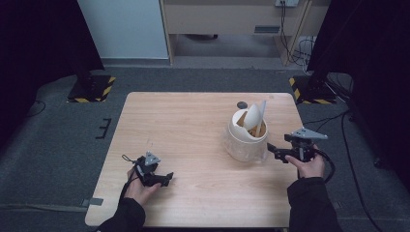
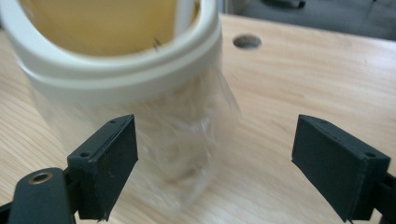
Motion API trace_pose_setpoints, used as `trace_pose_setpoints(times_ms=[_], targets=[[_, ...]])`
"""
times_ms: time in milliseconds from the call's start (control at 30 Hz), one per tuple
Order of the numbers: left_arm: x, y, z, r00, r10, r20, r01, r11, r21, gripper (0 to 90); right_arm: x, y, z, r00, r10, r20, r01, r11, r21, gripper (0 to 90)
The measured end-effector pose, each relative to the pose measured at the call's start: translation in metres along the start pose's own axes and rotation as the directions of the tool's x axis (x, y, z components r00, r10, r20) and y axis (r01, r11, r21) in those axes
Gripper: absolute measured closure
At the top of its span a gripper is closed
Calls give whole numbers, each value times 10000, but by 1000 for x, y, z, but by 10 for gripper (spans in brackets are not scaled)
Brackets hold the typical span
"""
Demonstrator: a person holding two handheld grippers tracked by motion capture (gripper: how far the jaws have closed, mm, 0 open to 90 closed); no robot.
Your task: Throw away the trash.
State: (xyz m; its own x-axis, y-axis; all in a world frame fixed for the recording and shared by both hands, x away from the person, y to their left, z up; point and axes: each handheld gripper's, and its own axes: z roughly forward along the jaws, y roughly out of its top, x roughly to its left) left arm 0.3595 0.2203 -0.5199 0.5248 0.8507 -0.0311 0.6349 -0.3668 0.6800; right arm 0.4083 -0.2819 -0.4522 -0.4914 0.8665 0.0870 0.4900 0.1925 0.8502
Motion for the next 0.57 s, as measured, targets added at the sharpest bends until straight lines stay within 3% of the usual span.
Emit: trace_pose_setpoints(times_ms=[133, 233, 567], targets=[[9, -2, -2, 9996, -256, -132, 256, 9997, -28, 131, -4, -7, 3, 9997, -98, 211, 88, 9989, 459, 147], [18, -4, -3, 9989, -408, -247, 410, 9991, 50, 125, -12, -18, 6, 9994, 110, 331, -138, 9964, 836, 144], [37, -10, -5, 9969, -501, -604, 516, 9984, 235, 121, -27, -45, 14, 9970, 64, 768, -207, 9822, 1869, 130]])
